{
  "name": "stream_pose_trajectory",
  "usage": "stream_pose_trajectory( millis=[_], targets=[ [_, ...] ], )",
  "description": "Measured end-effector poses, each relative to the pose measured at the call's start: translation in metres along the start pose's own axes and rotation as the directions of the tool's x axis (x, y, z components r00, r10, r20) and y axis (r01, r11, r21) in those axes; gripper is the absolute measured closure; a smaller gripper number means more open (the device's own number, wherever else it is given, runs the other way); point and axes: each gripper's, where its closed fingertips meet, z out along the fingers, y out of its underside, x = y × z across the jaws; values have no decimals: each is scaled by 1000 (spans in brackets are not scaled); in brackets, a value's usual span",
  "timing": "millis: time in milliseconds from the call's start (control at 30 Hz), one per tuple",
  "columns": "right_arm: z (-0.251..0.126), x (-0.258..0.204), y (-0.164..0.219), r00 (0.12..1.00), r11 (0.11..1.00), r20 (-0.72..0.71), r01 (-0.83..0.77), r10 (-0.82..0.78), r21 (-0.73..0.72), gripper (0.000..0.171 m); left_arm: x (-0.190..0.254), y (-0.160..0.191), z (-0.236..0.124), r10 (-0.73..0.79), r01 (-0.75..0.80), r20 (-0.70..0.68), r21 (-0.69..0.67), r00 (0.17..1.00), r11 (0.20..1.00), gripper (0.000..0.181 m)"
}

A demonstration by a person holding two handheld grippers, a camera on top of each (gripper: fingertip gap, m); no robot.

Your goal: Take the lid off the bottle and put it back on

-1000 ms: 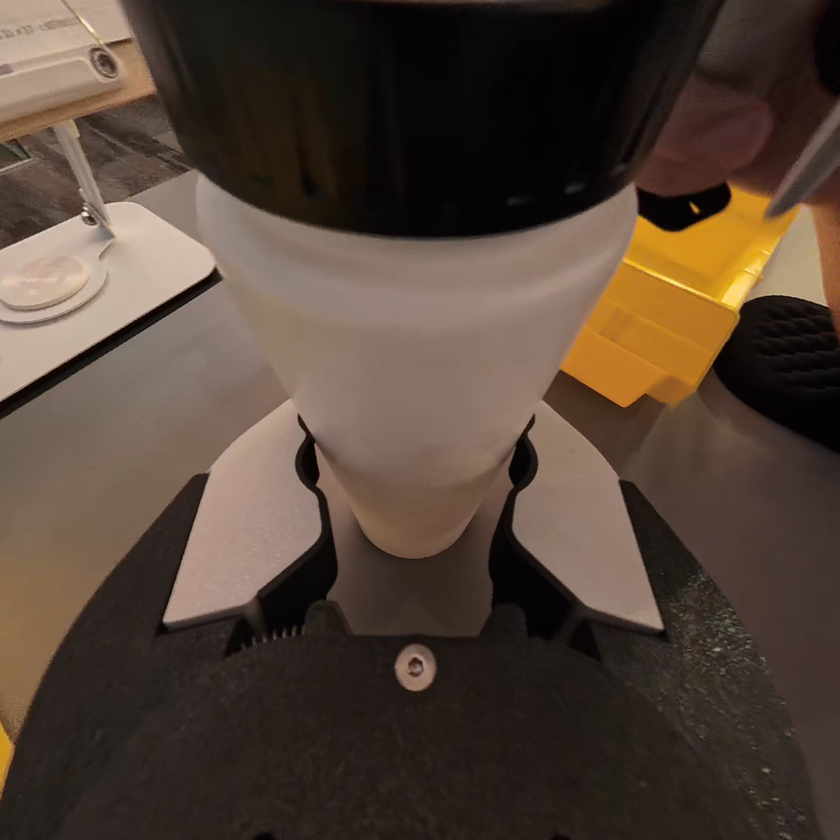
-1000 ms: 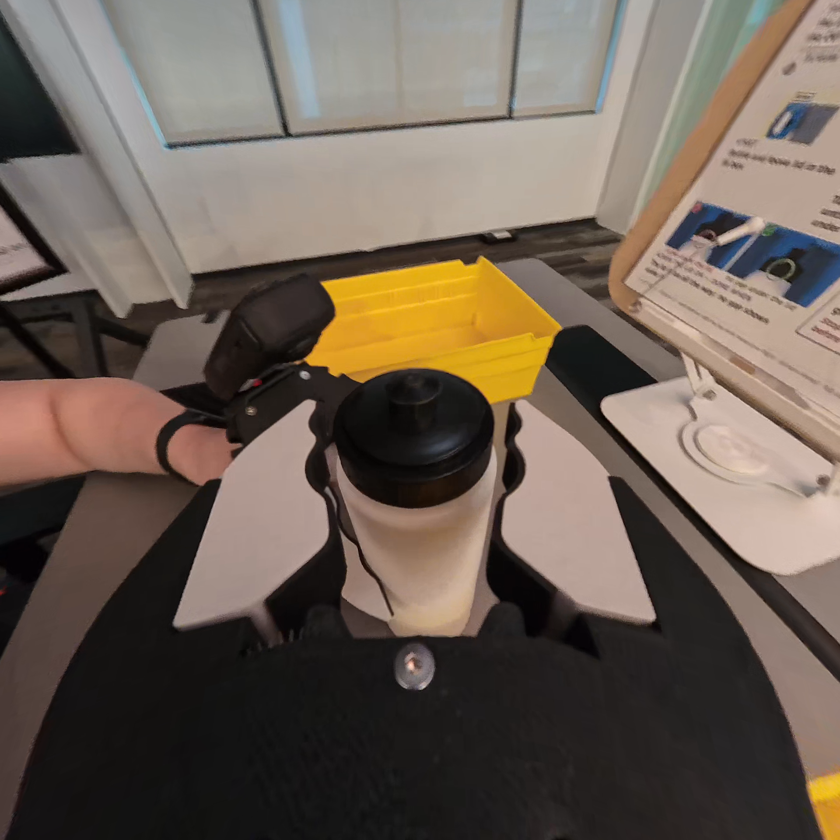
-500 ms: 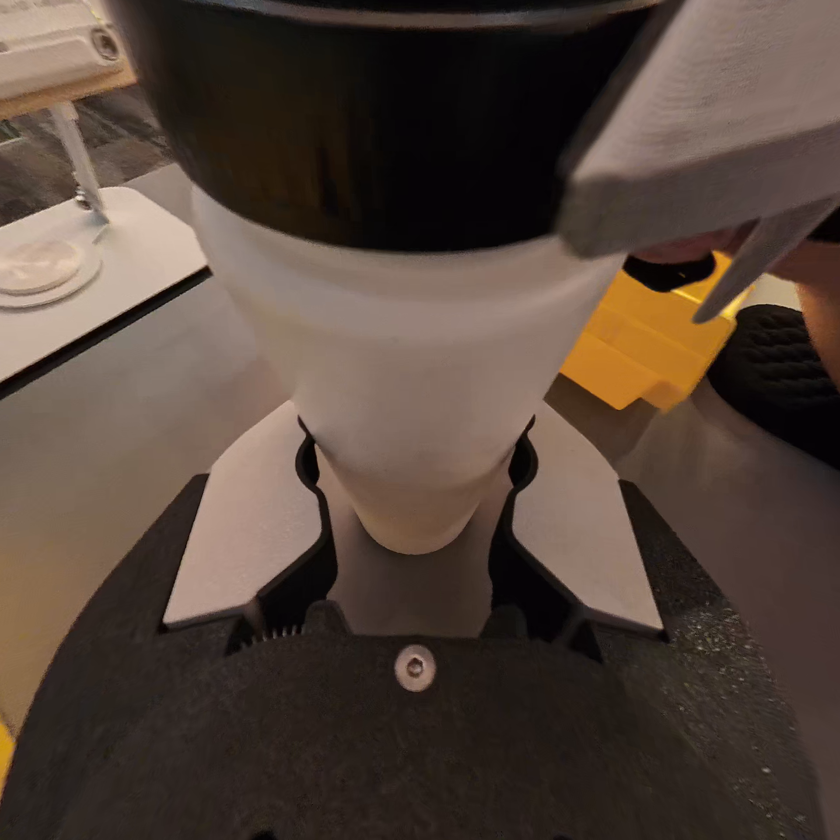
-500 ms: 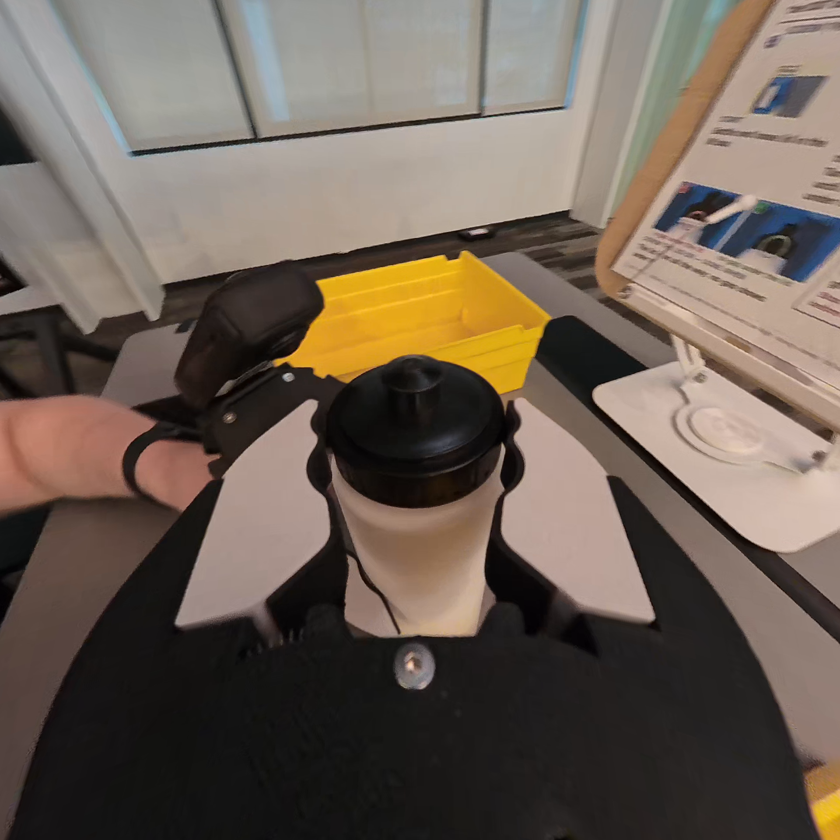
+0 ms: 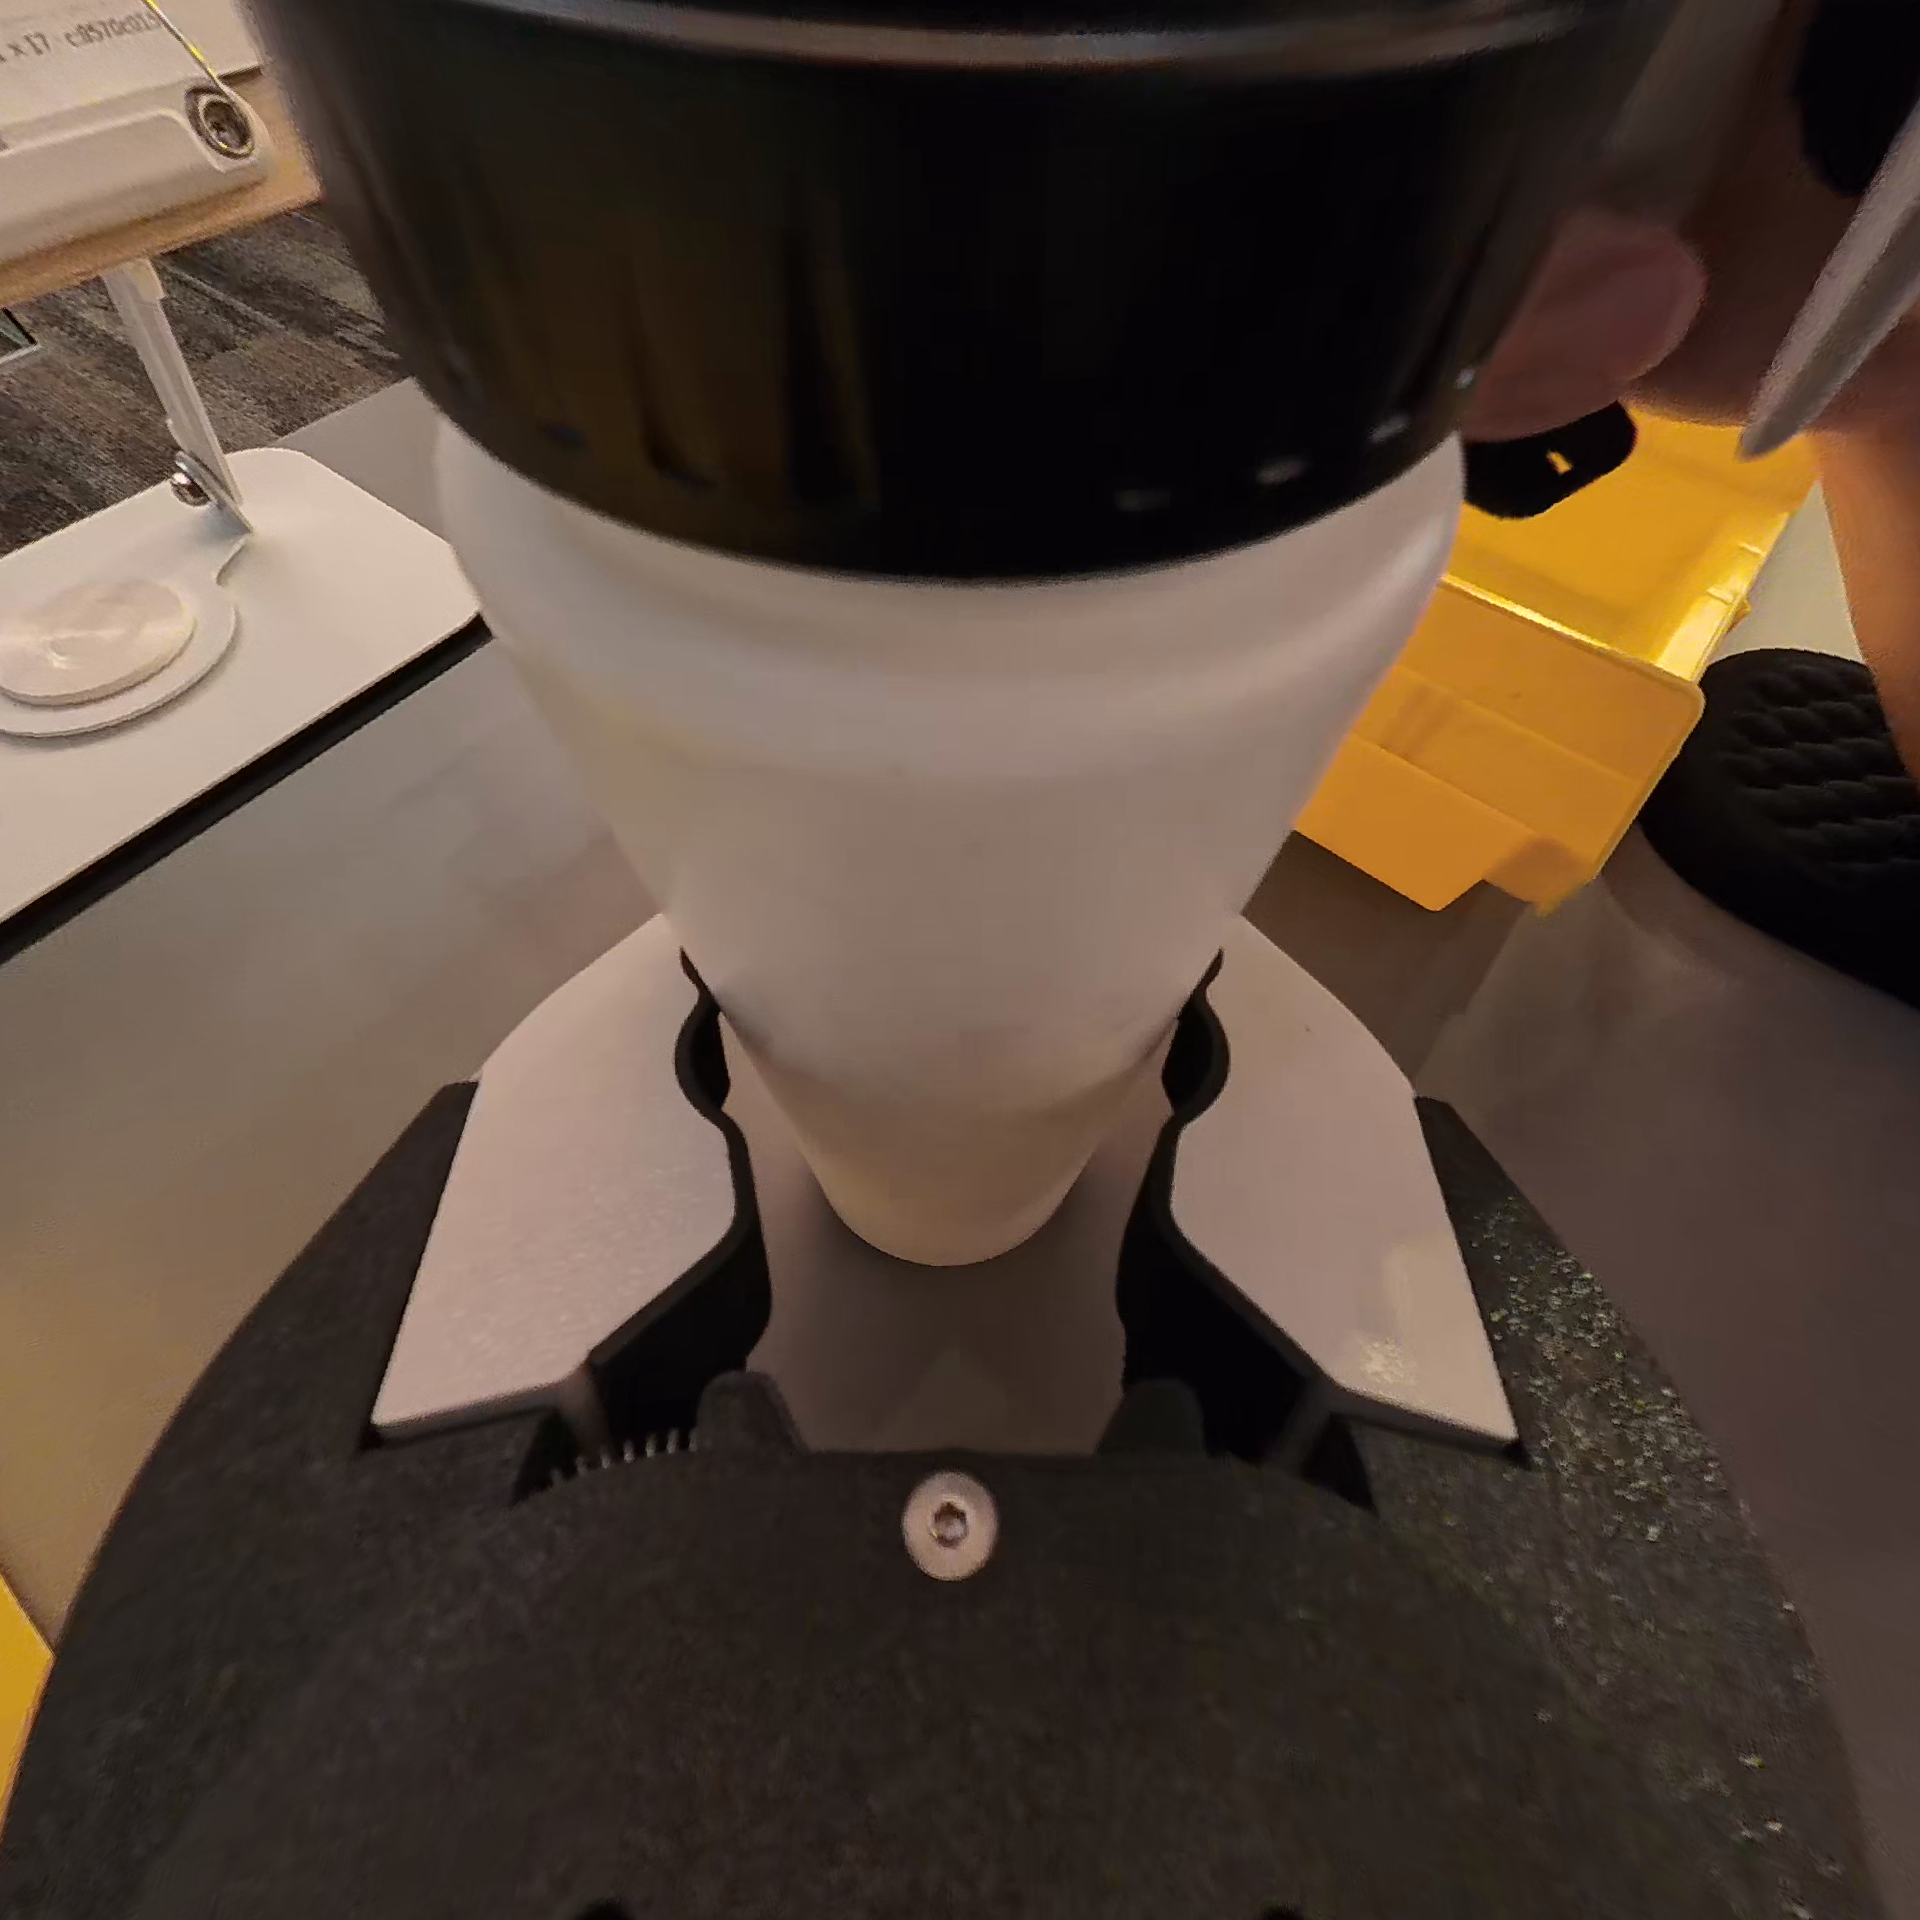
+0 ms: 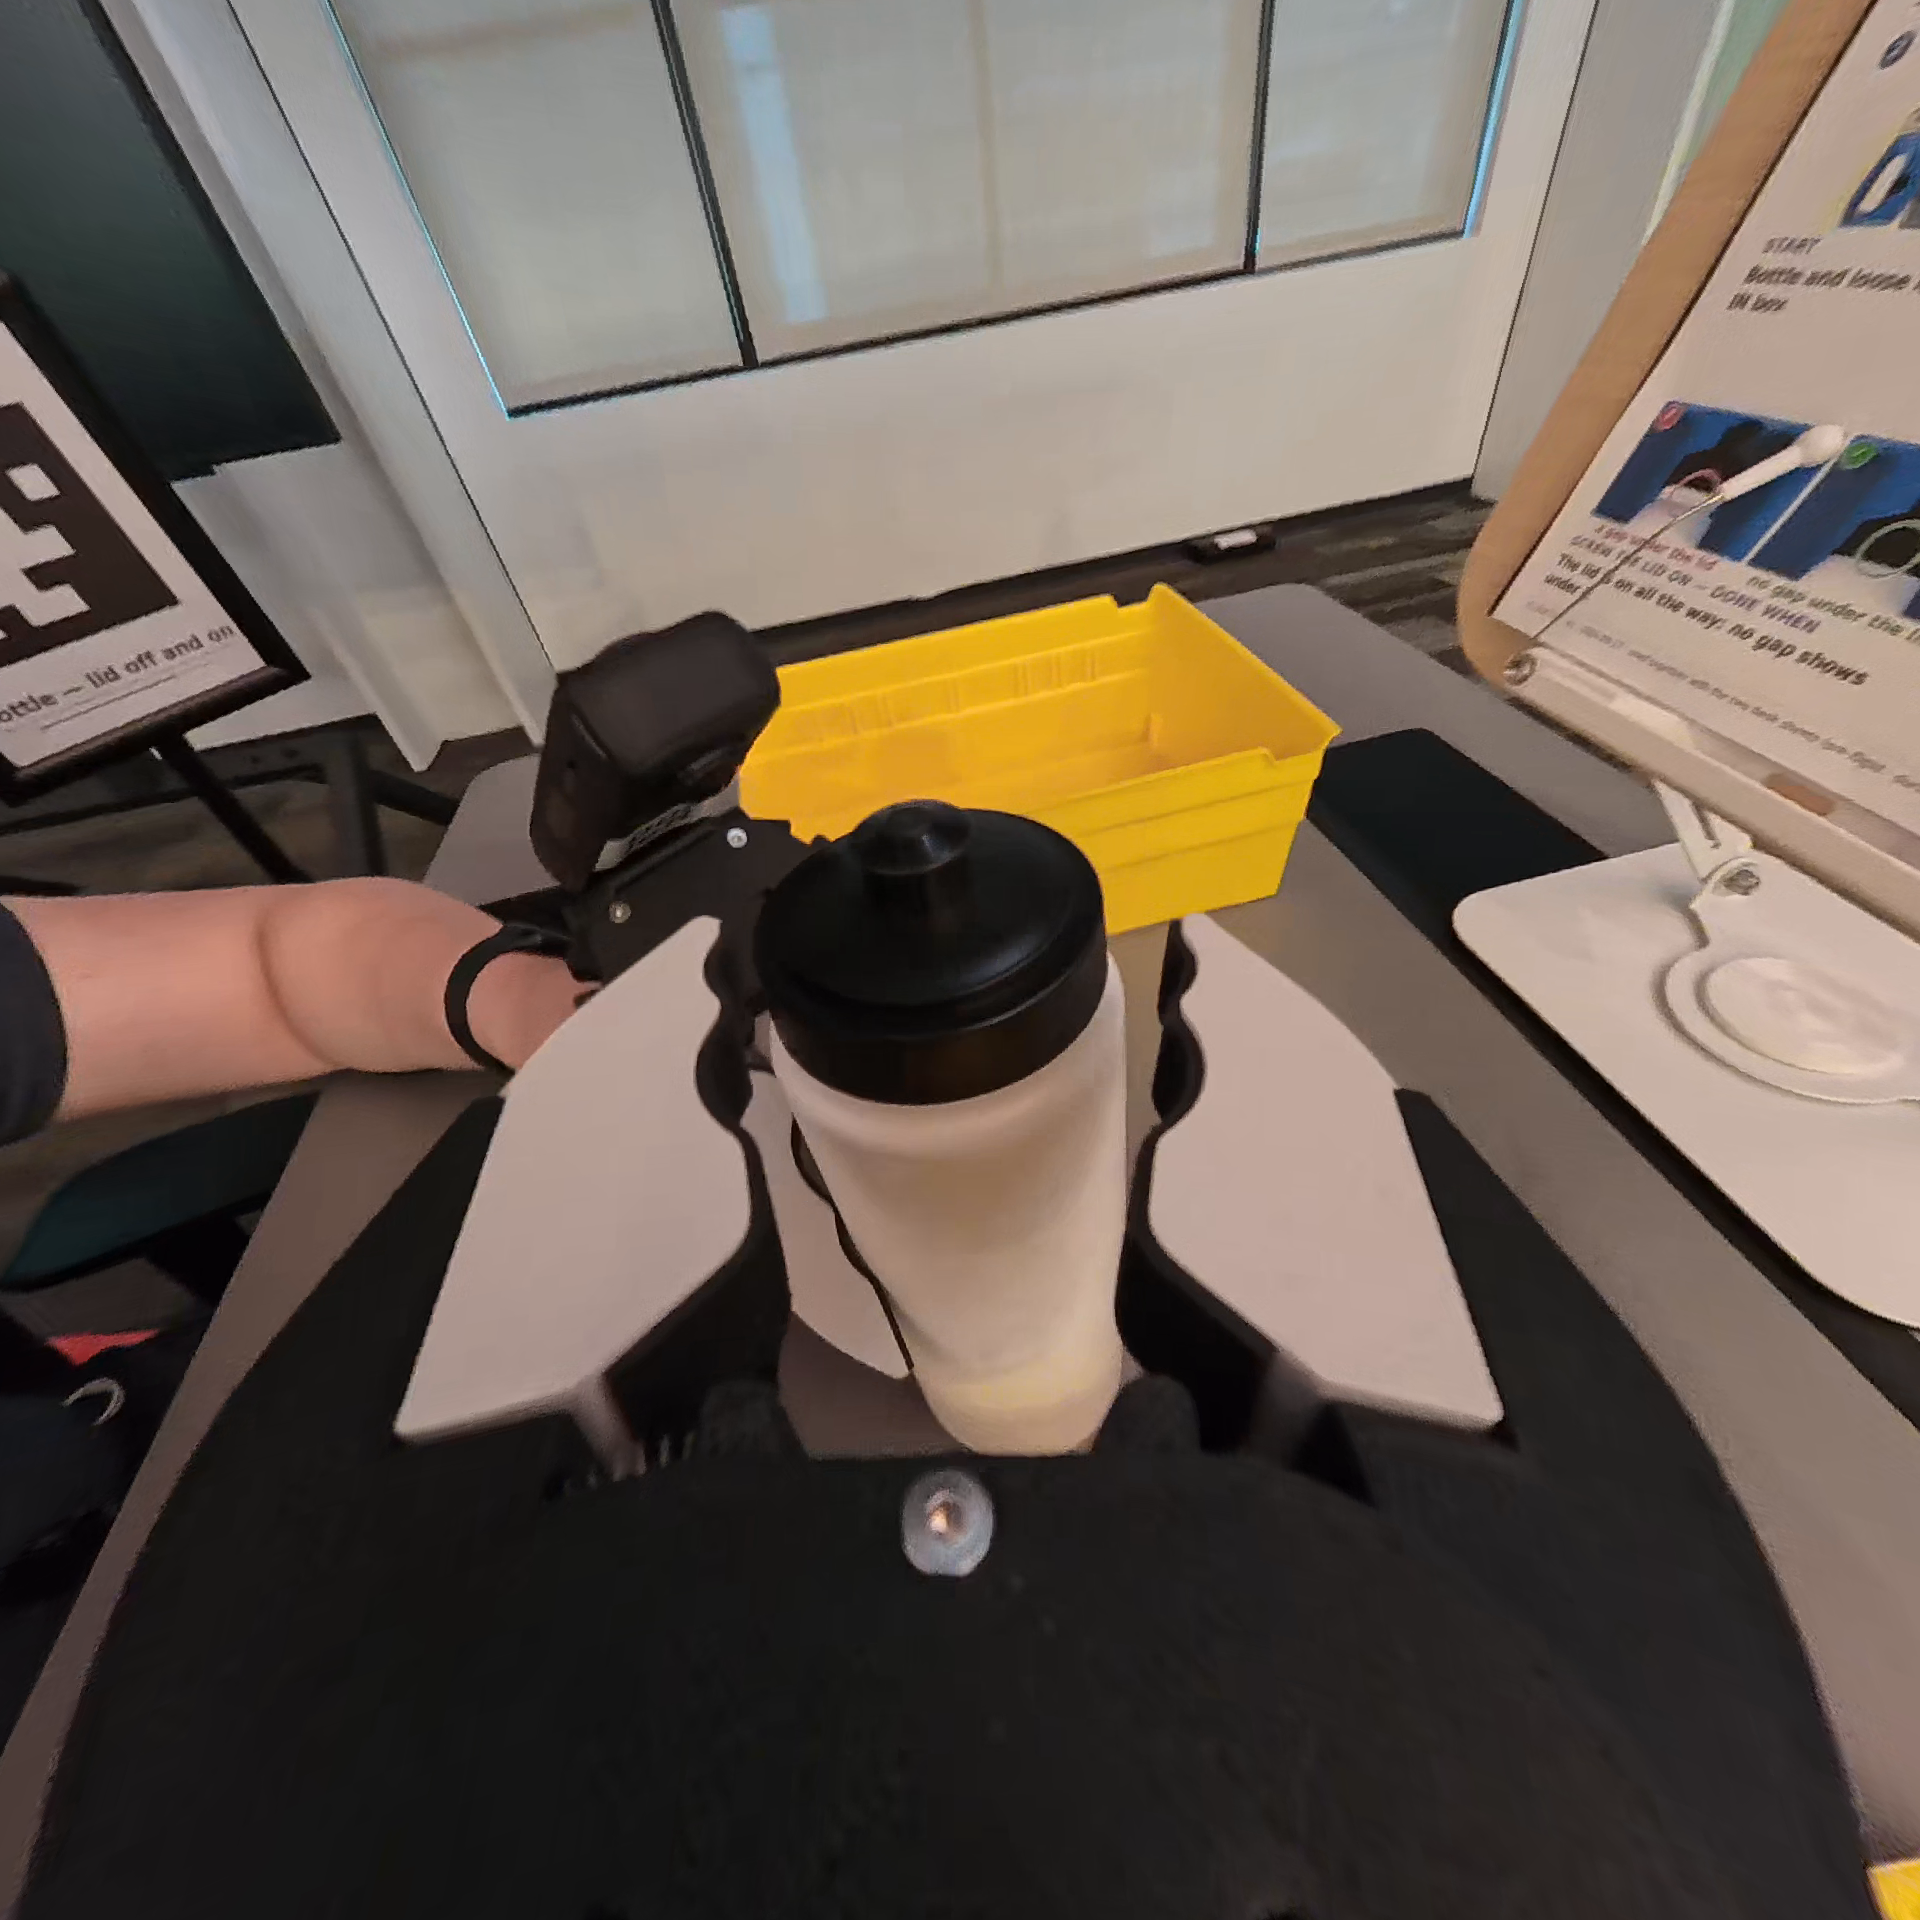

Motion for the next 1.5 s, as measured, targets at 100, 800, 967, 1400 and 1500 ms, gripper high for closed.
stream_pose_trajectory(
  millis=[100,800,967,1400,1500],
  targets=[
    [8,-4,5,999,999,3,35,-34,-19,101,0,0,0,-3,3,6,-5,1000,1000,97],
    [10,-11,-2,1000,999,-17,19,-18,44,106,-8,4,-6,16,-8,175,-44,985,999,97],
    [8,-17,1,997,997,24,76,-76,3,102,-2,2,-4,71,-63,176,-52,982,997,97],
    [13,-31,17,975,974,95,211,-203,-78,90,4,1,-3,141,-133,184,-55,973,990,98],
    [14,-33,17,972,971,88,226,-219,-77,90,4,1,-3,140,-132,194,-54,971,990,98]
  ],
)
